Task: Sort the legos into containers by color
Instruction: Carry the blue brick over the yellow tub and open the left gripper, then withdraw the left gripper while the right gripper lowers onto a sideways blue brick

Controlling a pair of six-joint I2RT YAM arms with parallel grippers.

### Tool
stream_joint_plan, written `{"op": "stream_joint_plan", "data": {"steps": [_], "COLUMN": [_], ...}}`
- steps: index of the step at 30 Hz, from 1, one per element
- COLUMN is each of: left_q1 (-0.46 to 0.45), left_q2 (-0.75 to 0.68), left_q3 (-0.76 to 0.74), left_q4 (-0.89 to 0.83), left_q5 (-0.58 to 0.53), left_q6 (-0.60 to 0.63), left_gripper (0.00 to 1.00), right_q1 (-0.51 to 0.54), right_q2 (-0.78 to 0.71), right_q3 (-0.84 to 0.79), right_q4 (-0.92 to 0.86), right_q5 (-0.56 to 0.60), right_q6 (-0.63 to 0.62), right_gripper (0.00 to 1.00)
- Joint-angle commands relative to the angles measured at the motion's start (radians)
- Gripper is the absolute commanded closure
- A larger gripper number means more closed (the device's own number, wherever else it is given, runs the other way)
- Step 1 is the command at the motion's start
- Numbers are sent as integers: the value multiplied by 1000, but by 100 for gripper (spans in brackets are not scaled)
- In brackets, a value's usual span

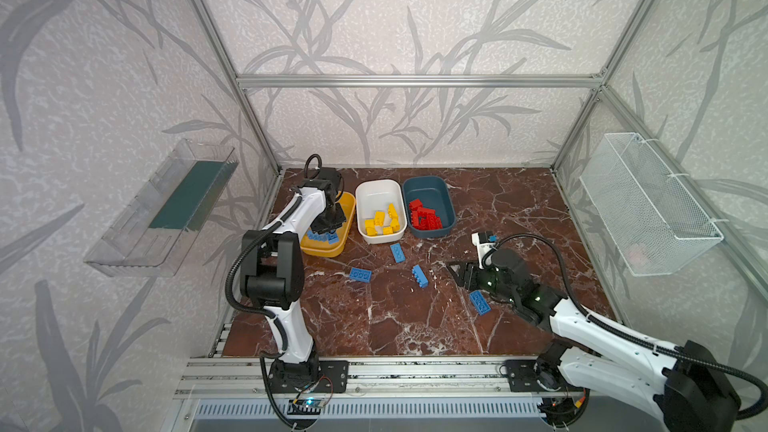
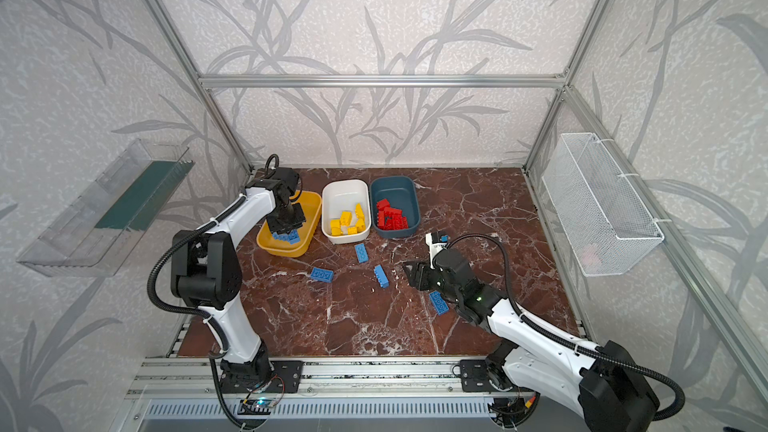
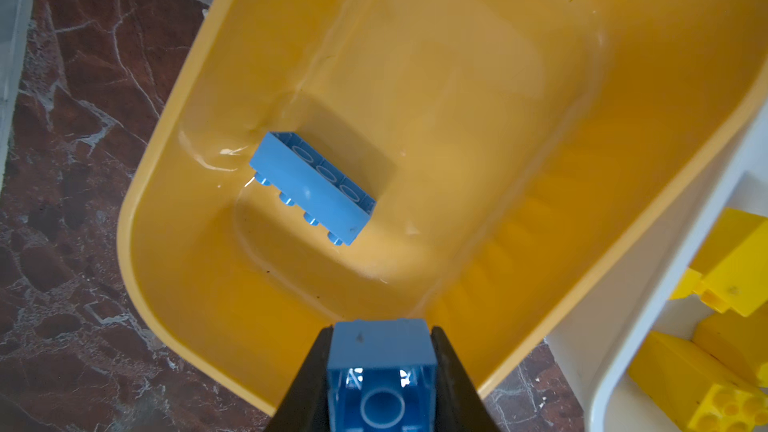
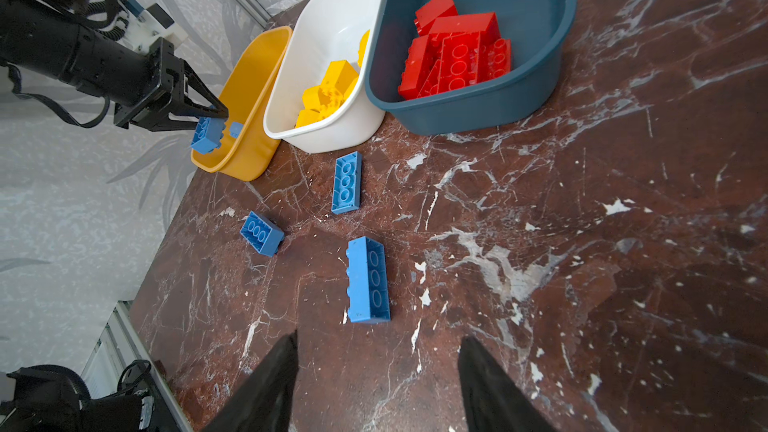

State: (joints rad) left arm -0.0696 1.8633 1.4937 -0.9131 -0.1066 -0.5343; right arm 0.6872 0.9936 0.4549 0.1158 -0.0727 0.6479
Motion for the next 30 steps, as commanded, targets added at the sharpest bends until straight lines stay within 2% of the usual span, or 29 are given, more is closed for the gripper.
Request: {"op": "stream_joint_plan", "data": {"steps": [1,6,12,17,23,30], "left_q1": [12,19,21,22,14,0], "left_q2": [-4,-21,-65,-155,-337,-608], "left_q3": [30,10,10,-9,-71,-234], "left_q4": [-17,11,18,36,81,176], "left_q5": [8,14,15,33,117,238], "left_q6": [16,13,8,-6,-22,-23], "left_gripper": [73,68,45,37,31,11], "right_q1": [-3,-2,-1,4,72,193], "right_q2": [-3,26,83,153,253,377], "right_q3": [-7,9,63,127,257,412], "right_q4": [21,11,-55,-113,-282,-443], "right_q5": [-9,-20,-29,-56,4,141], "right_q6": [10,-4,-61,-93,-166,-221], "right_gripper": [37,36,33,31,29,27]}}
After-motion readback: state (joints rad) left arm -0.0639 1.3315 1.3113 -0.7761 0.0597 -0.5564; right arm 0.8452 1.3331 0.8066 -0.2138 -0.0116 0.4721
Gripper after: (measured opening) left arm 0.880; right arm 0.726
